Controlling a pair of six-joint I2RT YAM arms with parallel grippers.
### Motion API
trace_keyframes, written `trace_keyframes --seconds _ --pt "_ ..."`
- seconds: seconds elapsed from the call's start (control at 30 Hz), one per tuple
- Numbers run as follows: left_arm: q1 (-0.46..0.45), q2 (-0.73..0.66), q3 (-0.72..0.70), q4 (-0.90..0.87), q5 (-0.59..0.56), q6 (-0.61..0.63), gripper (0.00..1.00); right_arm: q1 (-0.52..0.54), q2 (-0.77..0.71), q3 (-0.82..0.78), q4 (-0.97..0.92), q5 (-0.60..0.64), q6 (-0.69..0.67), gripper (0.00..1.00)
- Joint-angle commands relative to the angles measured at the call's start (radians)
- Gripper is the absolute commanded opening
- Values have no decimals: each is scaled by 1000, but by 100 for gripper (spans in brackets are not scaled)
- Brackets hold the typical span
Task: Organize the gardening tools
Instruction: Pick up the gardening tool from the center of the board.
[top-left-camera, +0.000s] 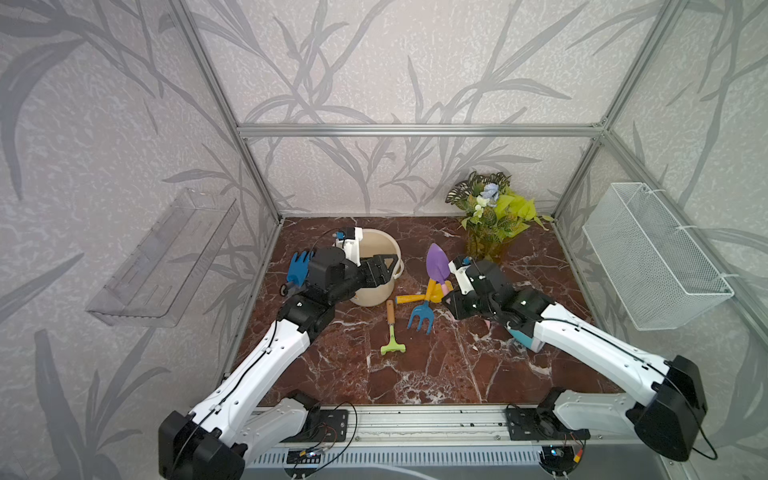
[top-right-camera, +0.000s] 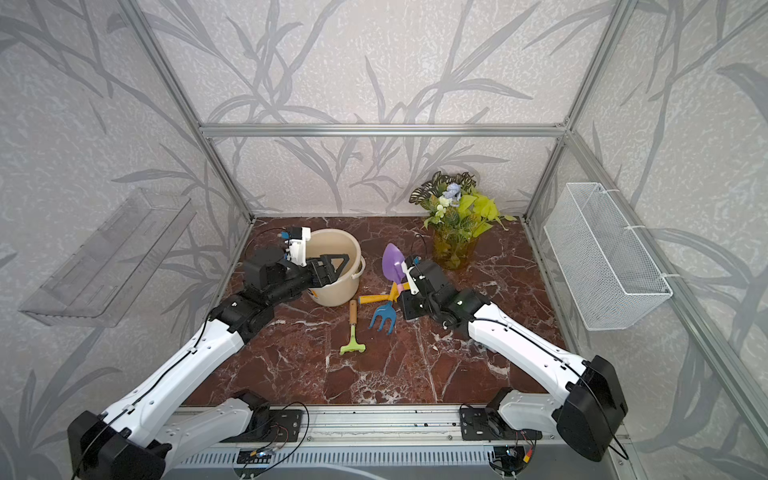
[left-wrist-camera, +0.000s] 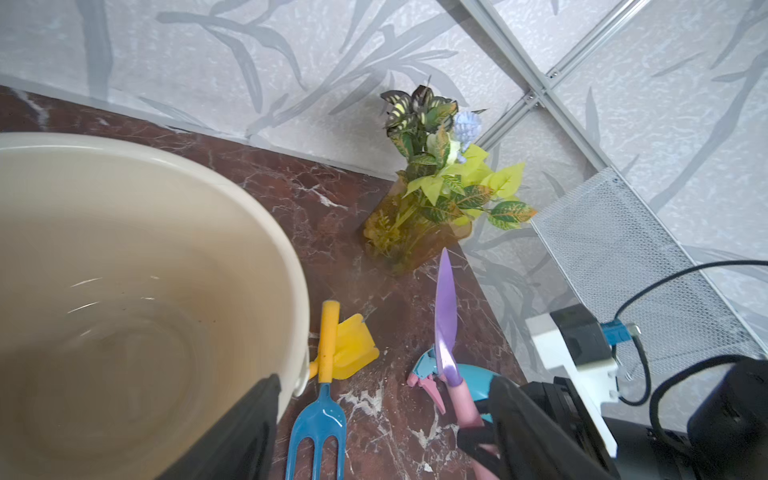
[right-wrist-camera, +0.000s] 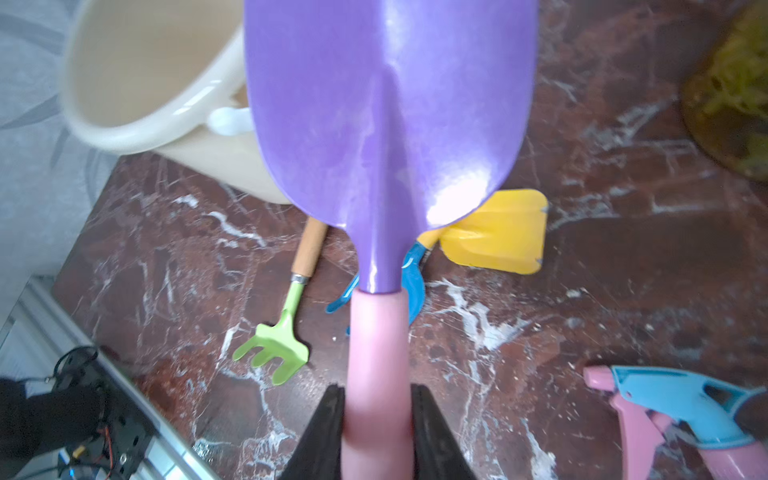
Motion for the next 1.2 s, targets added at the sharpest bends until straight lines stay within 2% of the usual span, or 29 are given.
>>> trace_keyframes --seconds 0.0,0.17,0.3,0.57,0.8,0.83,0.93,1.03,1.17 --pt "-21 27 56 23 88 24 83 56 -44 15 57 1 -108 9" --pt "-41 45 73 22 118 22 80 109 -74 6 109 -17 -161 9" --pt "-57 53 81 21 124 20 70 140 -84 5 135 -22 -192 9" --pt "-83 86 117 4 125 30 41 185 -74 25 143 -2 -223 9" --pt "-89 91 139 -12 113 43 8 186 -77 27 157 14 -234 12" --pt "-89 91 140 -14 110 46 0 186 -73 29 158 23 -235 14" --pt "-90 89 159 -32 96 62 0 186 -67 33 165 49 -236 24" --pt "-89 90 200 -68 62 95 0 185 -70 30 177 112 -230 47" --pt "-90 110 312 -185 -46 179 0 185 -93 11 196 211 -221 59"
